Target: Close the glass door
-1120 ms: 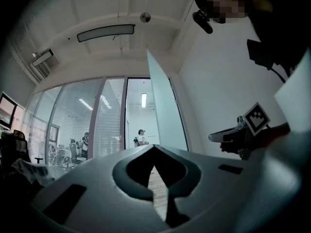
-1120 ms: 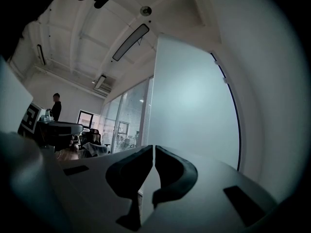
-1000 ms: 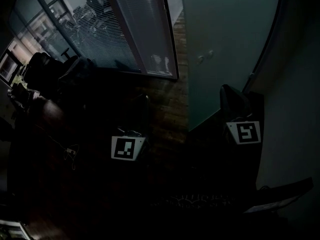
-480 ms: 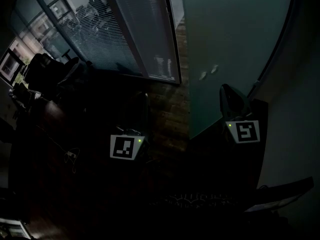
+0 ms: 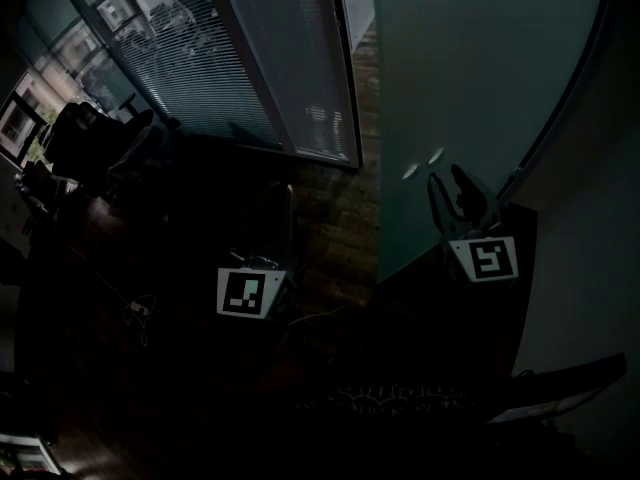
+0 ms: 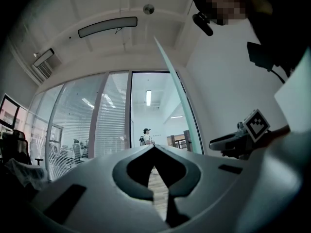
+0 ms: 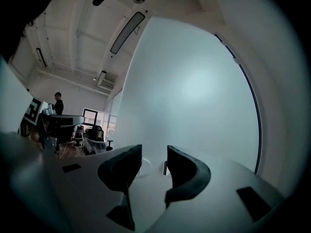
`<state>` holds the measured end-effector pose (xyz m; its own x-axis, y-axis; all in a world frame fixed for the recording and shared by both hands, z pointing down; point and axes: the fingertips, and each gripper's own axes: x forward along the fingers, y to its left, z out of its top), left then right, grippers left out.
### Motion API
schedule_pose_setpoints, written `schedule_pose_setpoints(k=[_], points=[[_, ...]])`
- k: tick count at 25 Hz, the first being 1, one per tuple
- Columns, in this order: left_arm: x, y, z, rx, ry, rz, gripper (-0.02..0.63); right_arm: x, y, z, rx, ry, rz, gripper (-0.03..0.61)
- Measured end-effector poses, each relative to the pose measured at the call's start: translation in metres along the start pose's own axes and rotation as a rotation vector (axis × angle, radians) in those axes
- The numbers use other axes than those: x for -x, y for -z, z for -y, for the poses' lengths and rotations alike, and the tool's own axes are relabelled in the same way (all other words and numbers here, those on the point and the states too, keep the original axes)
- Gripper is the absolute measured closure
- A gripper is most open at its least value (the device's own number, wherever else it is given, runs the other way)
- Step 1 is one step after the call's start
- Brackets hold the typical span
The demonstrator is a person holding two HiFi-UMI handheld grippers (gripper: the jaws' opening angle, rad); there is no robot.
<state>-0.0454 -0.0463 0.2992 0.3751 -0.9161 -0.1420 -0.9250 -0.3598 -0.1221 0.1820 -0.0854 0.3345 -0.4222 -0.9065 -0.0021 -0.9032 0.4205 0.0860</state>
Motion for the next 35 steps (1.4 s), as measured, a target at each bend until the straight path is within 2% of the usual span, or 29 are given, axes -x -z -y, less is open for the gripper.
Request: schedule_pose_setpoints(k=[3,6,10,19,24,35], points=[[-0.006,0.001,-0.005,0.001,-0.004,0.001,0.612,-0.013,0.016,-0.001,-0.012,-0.028,-0.064,0.4],[-0.011,0.005,-0.009,-0.004,-0.009,-0.005,0.612,-0.025,0.038,0.002,-0.034,-0.042,-0.138,0.399],[-0.015,0.014,-0.013,0.0,-0.015,-0.018,0.612,-0.039,0.053,0.008,-0.055,-0.043,-0.179,0.4],[-0.023,0.023,-0.02,-0.004,-0.039,-0.041,0.612,-0.06,0.062,0.002,-0.037,-0.079,-0.221,0.418],[-0.024,0.017,-0.023,-0.014,-0.057,-0.043,0.612,-0.064,0.056,0.002,-0.016,-0.077,-0.218,0.446],[-0.028,0.017,-0.028,-0.021,-0.071,-0.042,0.612,-0.076,0.057,0.0,-0.016,-0.07,-0.231,0.449]])
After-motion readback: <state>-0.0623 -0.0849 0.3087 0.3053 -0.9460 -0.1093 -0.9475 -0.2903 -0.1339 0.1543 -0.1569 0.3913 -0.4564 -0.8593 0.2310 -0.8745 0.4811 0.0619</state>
